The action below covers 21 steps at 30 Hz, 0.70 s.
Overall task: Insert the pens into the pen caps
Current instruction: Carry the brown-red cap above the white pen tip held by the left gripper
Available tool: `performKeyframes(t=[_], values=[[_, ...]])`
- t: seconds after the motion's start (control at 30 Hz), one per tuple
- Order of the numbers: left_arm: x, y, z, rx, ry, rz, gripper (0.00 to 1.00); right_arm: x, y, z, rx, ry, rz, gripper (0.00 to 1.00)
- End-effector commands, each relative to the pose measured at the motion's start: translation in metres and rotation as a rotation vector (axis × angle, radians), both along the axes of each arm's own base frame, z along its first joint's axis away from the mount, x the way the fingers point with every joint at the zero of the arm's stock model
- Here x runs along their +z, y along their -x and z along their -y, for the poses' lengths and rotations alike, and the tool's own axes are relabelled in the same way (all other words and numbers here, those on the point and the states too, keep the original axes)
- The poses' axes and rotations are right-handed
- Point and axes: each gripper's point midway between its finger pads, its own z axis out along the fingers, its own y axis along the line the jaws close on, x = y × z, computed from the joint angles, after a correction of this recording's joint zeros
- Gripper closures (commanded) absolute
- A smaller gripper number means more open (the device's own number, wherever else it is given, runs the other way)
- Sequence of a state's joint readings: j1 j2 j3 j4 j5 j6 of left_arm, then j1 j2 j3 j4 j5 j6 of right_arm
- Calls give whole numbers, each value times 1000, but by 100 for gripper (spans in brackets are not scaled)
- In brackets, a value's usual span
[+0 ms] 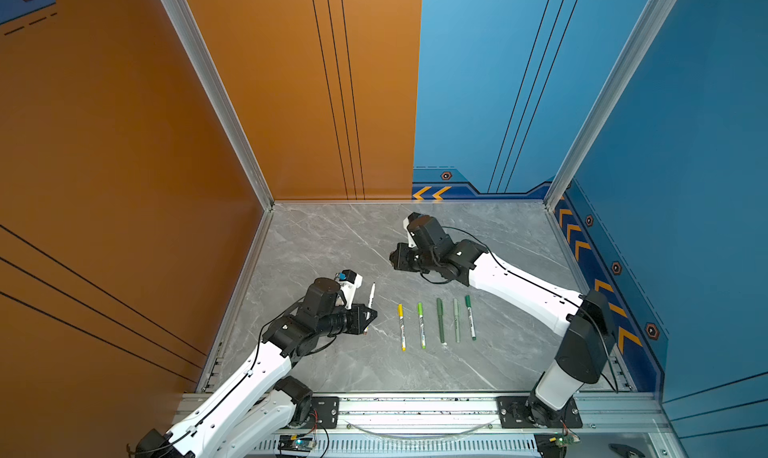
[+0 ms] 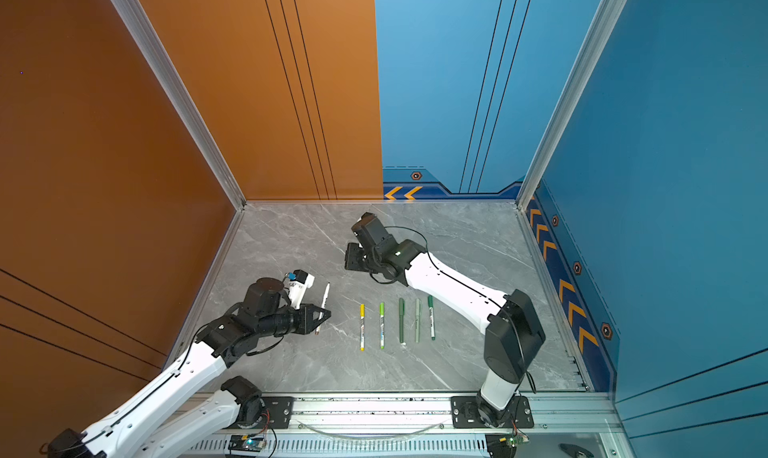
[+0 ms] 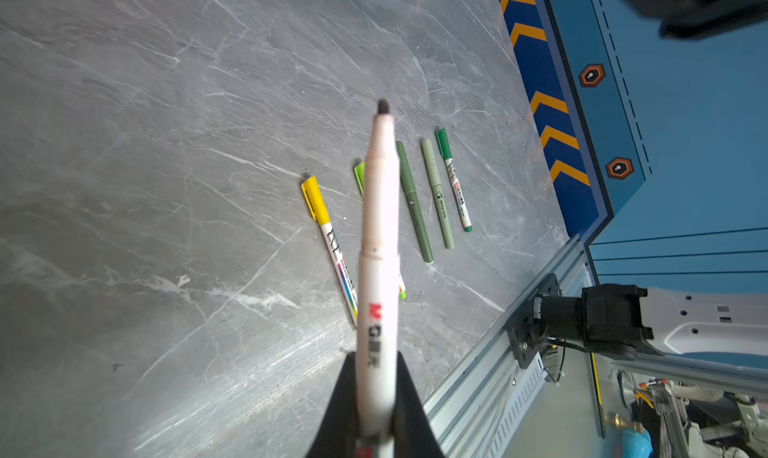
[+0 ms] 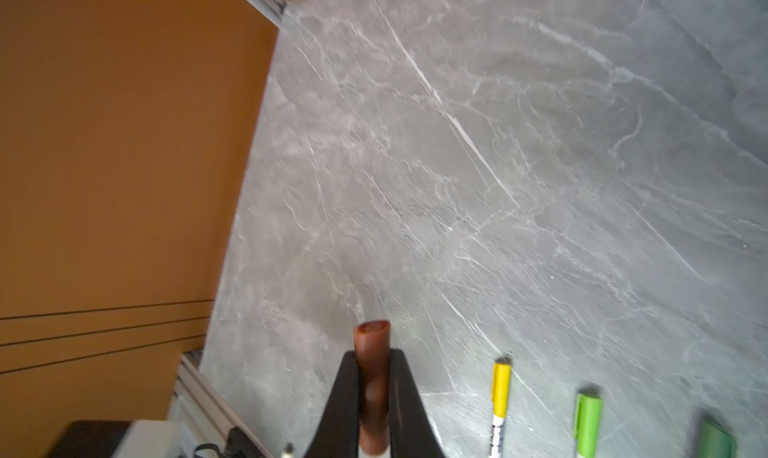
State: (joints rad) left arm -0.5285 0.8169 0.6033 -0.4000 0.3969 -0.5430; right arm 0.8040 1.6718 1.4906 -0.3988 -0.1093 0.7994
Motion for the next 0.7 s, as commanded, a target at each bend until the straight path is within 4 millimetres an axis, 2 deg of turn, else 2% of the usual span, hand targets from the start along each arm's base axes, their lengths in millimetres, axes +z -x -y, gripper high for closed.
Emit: performKeyframes(t=[0.0, 0.17, 0.3, 0.67], values=[[18, 2, 17, -80, 47, 69, 100, 2, 1, -8, -36, -115, -61, 100], [19, -1, 22, -71, 48, 86, 100, 4, 14, -20, -3, -174, -99, 100], [20, -4, 24, -63, 48, 94, 100, -4, 21, -24, 5, -183, -127, 100], [19, -10, 20, -23, 38, 106, 100, -8, 35, -26, 24, -190, -148, 100]])
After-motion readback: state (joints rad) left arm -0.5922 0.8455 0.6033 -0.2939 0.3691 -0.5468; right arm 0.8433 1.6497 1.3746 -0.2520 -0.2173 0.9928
